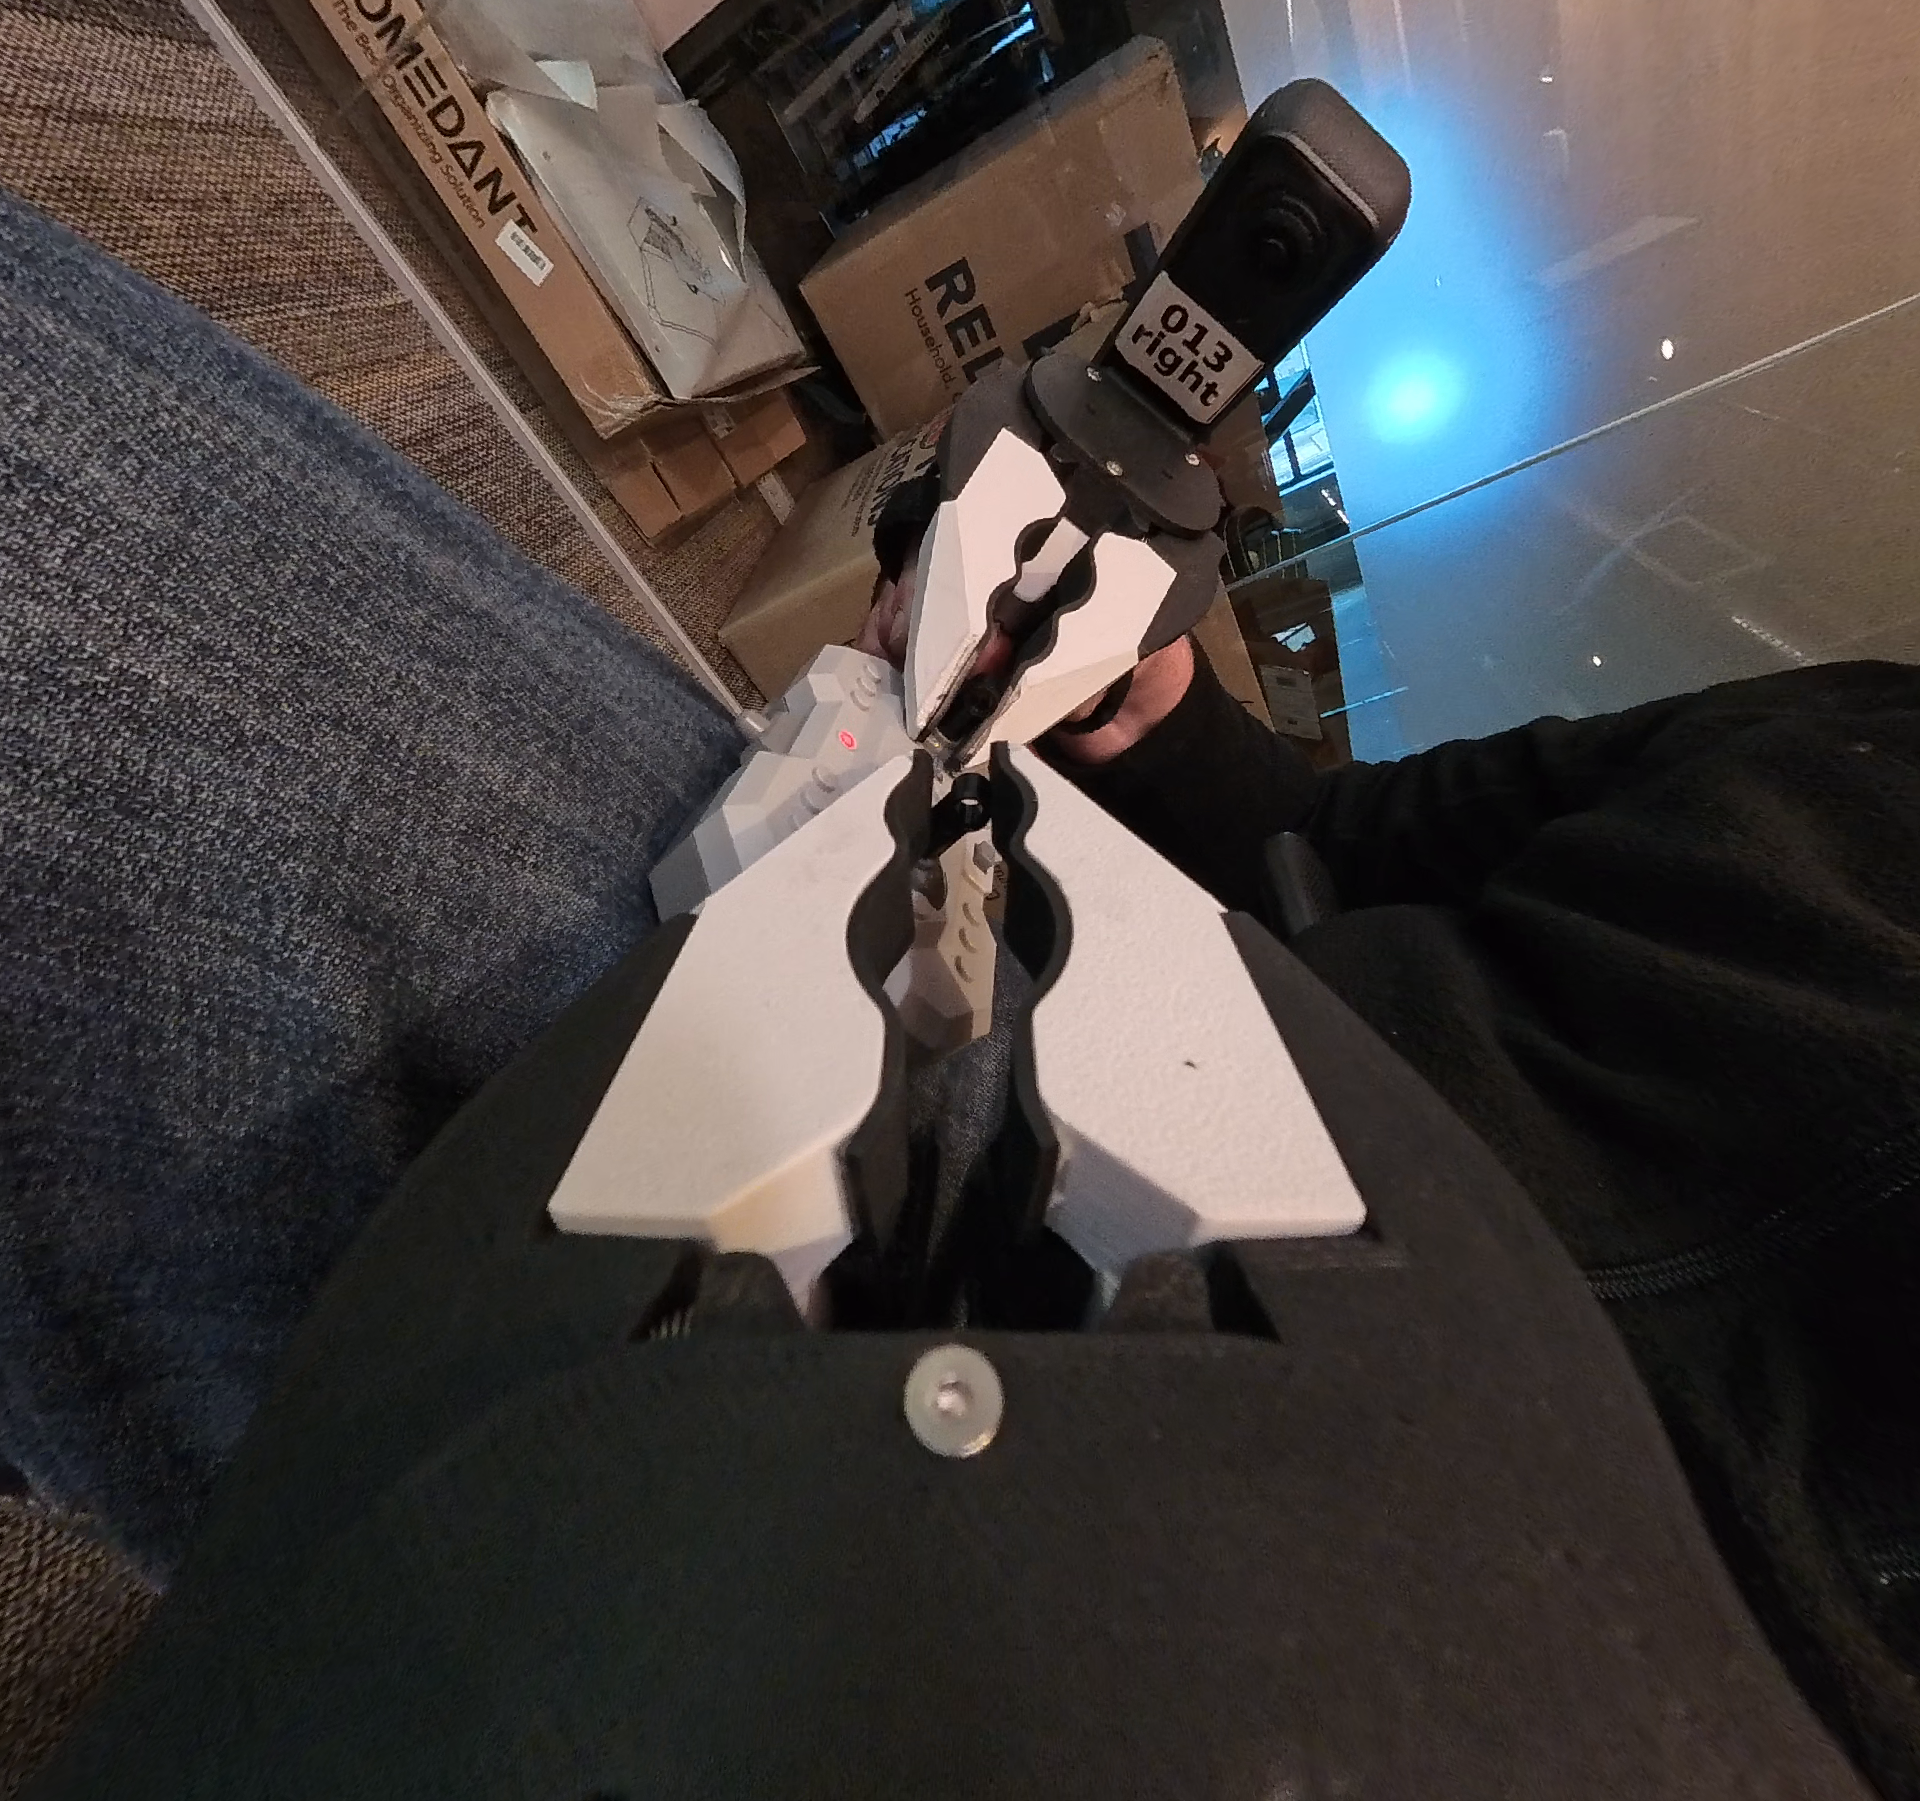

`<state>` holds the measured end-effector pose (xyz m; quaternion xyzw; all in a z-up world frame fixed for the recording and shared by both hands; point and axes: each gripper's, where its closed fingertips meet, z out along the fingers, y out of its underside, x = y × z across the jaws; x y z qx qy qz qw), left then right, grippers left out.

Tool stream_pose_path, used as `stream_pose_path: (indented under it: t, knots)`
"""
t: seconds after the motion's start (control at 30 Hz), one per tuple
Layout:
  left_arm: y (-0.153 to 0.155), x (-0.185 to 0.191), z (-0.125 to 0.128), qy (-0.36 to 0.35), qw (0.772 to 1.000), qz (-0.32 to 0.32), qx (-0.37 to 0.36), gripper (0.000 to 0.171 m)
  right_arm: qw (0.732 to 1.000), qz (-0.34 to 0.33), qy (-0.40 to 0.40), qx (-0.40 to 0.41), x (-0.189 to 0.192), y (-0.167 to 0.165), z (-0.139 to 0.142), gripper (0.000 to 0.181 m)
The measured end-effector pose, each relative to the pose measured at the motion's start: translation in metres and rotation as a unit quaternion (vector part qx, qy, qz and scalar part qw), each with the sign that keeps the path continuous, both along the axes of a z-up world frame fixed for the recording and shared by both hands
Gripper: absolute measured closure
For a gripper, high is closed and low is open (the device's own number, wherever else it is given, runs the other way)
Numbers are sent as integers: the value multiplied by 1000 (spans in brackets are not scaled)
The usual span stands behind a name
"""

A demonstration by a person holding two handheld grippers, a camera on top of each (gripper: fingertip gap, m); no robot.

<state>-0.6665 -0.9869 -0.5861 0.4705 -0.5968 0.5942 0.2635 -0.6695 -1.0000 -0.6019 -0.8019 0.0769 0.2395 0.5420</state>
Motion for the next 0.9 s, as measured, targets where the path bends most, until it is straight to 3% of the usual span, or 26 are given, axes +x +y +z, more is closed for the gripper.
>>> stream_pose_path:
  t: [0.9]
  knots:
    - [10,-2,4,-24,999,30,8,162,1000,-2,-18,5,1,10,3,175]
